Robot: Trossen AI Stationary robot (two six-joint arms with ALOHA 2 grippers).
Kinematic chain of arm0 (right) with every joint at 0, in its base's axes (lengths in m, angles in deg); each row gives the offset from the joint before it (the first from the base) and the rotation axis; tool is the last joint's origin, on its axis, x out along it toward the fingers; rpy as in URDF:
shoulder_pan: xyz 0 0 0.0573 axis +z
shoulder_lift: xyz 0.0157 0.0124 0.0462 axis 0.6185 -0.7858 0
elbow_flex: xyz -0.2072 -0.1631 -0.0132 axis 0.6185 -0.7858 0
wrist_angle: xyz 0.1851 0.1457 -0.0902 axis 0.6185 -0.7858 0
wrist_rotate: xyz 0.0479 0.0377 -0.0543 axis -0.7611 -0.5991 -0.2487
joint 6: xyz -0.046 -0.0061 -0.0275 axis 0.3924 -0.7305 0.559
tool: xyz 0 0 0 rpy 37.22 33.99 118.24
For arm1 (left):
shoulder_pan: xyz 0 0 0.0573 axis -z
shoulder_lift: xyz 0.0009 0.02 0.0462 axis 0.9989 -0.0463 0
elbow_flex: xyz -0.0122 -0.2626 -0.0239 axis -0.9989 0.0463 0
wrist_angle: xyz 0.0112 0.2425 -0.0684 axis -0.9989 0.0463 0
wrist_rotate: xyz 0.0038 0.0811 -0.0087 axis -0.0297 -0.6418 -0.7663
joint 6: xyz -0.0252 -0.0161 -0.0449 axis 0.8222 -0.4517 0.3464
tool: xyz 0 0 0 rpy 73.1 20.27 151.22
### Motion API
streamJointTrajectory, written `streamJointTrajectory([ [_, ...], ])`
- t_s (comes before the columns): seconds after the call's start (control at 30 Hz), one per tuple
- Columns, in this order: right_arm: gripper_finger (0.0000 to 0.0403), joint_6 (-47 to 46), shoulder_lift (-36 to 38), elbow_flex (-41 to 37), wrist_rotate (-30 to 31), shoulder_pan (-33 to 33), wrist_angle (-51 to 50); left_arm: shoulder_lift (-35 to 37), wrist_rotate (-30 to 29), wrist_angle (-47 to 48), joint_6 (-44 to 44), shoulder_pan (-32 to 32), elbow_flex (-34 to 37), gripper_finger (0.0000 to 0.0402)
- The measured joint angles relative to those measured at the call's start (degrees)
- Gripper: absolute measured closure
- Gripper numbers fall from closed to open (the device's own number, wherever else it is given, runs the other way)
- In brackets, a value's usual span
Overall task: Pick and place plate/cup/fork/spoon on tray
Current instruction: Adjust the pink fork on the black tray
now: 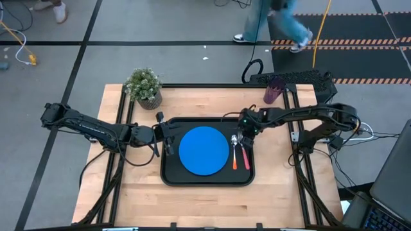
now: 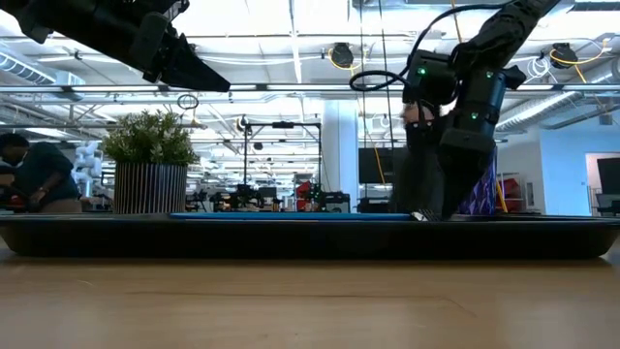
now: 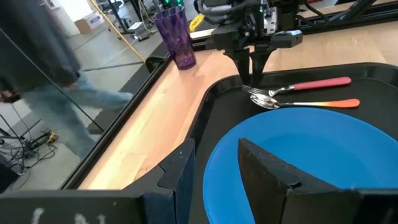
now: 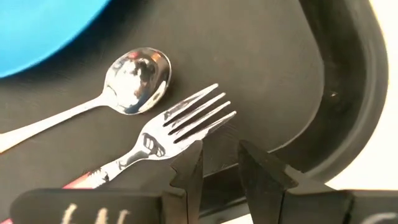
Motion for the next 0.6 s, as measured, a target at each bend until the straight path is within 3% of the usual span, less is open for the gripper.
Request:
streamJointTrajectory([
  [0.13, 0.031, 1.34, 2.3, 0.0, 0.68, -0.11, 0.27, 0.0, 0.0, 0.02, 0.0, 0.0, 0.0, 0.0275],
  [0.3, 0.031, 2.14, 5.38, 0.0, 7.83, -0.11, 3.39, 0.0, 0.0, 0.02, 0.0, 0.0, 0.0, 0.0275],
  [0.6, 0.031, 4.43, 2.21, -0.02, 10.53, -0.01, 6.32, 0.0, -0.02, 0.35, 0.02, 0.0, 0.0, 0.0275],
])
